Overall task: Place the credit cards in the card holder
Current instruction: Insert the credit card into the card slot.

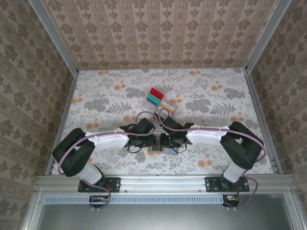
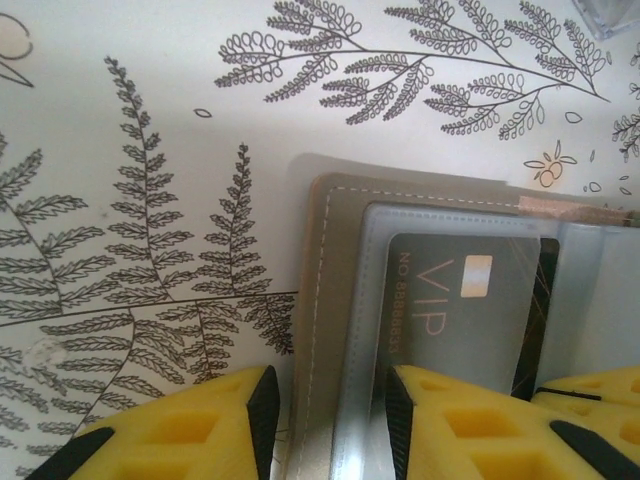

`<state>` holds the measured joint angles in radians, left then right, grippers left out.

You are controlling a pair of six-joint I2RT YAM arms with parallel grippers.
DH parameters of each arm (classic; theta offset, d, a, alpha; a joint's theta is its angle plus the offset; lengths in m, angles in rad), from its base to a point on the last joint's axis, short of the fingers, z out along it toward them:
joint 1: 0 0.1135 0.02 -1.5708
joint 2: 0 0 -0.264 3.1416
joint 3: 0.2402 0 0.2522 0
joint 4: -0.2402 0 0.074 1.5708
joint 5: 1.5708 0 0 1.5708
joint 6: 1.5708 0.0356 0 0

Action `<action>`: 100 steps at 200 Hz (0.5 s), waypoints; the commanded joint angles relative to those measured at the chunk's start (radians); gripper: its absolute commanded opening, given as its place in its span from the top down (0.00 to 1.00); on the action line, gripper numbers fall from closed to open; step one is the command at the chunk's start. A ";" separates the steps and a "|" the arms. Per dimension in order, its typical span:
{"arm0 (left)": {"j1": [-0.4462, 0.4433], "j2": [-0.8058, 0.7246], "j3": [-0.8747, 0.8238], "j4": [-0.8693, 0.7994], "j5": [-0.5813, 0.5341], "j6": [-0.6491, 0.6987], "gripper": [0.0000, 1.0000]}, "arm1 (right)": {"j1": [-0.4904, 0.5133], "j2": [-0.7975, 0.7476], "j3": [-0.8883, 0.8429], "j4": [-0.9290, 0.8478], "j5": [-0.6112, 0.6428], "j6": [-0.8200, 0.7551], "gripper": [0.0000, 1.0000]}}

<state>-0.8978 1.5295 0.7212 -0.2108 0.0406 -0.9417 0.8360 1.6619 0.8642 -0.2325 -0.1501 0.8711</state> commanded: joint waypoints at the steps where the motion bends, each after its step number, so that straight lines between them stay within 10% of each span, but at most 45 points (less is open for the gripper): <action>1: -0.006 -0.013 -0.022 -0.009 0.003 0.004 0.61 | 0.002 0.007 -0.016 0.017 0.018 0.036 0.90; 100: -0.001 -0.023 -0.071 0.055 0.032 -0.045 0.64 | -0.002 0.004 -0.095 0.292 -0.101 0.159 0.90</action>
<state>-0.8940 1.5116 0.6834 -0.1623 0.0513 -0.9508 0.8238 1.6745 0.7742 -0.0105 -0.2157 1.0019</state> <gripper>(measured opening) 0.359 0.096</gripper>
